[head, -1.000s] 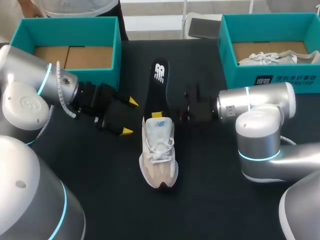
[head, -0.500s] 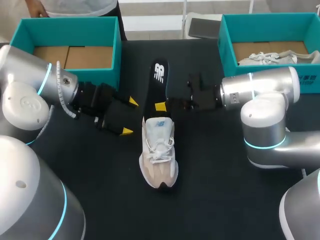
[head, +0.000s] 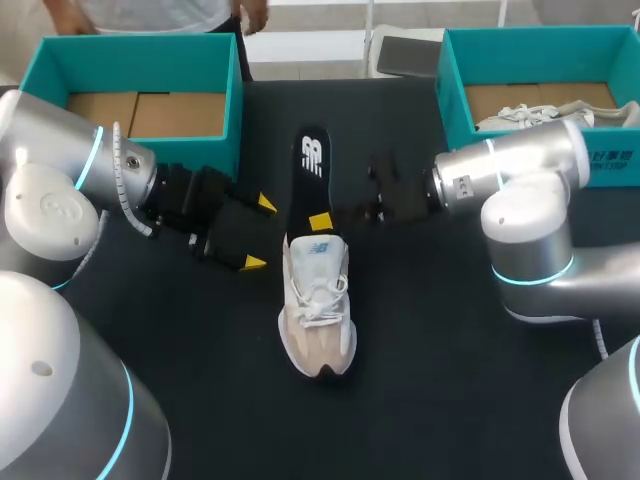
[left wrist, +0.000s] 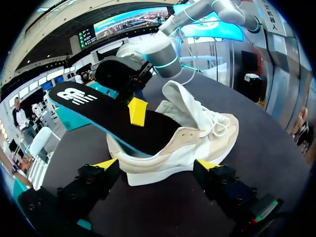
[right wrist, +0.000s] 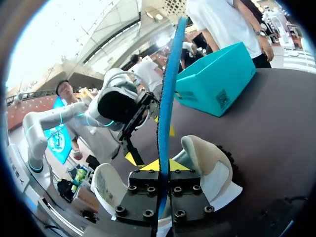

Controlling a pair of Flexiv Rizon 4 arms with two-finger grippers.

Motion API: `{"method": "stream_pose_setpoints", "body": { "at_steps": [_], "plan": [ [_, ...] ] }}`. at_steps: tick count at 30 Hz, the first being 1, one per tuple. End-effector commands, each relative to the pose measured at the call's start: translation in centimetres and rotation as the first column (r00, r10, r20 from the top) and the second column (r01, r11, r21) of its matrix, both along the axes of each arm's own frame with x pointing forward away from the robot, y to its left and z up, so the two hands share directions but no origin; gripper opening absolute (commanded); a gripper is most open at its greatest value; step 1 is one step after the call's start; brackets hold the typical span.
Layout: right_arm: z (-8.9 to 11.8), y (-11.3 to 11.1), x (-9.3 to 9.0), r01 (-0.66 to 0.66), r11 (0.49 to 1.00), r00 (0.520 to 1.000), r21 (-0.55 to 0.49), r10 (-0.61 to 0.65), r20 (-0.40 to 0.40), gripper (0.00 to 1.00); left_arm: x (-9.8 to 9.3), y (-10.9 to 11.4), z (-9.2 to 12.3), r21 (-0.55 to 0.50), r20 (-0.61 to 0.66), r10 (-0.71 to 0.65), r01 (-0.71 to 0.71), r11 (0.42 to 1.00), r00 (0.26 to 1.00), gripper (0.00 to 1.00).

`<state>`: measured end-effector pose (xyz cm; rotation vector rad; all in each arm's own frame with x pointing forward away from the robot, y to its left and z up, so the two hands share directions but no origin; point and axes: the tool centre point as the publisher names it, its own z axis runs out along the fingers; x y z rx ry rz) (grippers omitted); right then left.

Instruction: Take the shoe out of the shoebox, open the shoe tongue, remove and reinsert the insole, then place the shoe into the shoebox

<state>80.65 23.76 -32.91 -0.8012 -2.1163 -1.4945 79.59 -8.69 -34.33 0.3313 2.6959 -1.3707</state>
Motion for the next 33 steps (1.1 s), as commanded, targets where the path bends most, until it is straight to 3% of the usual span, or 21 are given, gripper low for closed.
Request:
{"method": "stream_pose_setpoints", "body": {
  "at_steps": [1, 7, 13, 14, 17, 21, 31, 32, 33],
  "plan": [
    [-0.8, 0.2, -1.4, 0.008, 1.000, 0.999, 0.000, -0.008, -0.031, 0.00, -0.1, -0.1, 0.0, 0.003, 0.001, 0.001, -0.001, 1.000, 1.000, 1.00],
    [-1.8, 0.4, -2.6, 0.017, 1.000, 0.998, 0.010, -0.016, -0.068, 0.00, -0.1, -0.1, 0.0, 0.003, 0.001, 0.001, -0.001, 1.000, 1.000, 1.00],
    [-1.6, 0.4, -2.4, 0.023, 1.000, 0.998, 0.008, -0.023, -0.057, 0.00, -0.1, -0.1, 0.0, 0.003, 0.001, 0.001, -0.001, 1.000, 1.000, 1.00],
    [-1.5, 0.4, -2.2, 0.022, 1.000, 0.998, 0.005, -0.022, -0.051, 0.13, -0.1, -0.1, 0.0, 0.003, 0.001, 0.001, -0.001, 1.000, 1.000, 1.00],
    [-1.0, 0.3, -1.8, 0.019, 1.000, 0.999, -0.004, -0.020, -0.032, 0.29, -0.1, -0.1, 0.0, 0.003, 0.001, 0.001, -0.001, 1.000, 1.000, 1.00],
    [-0.2, 0.2, -1.0, 0.009, 1.000, 1.000, -0.019, -0.010, -0.012, 0.31, -0.1, -0.1, 0.0, 0.003, 0.001, 0.001, -0.001, 1.000, 1.000, 1.00],
    [-0.4, 0.3, 0.8, -0.020, 1.000, 1.000, -0.015, 0.020, 0.008, 0.22, -0.1, -0.1, 0.0, 0.003, 0.001, 0.001, -0.001, 1.000, 1.000, 1.00],
    [-0.6, 0.3, 0.9, -0.028, 0.999, 1.000, -0.016, 0.028, -0.001, 0.17, -0.1, -0.1, 0.0, 0.003, 0.001, 0.001, -0.001, 1.000, 1.000, 1.00],
    [-0.8, 0.3, 0.9, -0.036, 0.999, 0.999, -0.019, 0.036, -0.013, 0.00, -0.1, -0.1, 0.0, 0.003, 0.001, 0.001, -0.001, 1.000, 1.000, 1.00]
  ]
}}
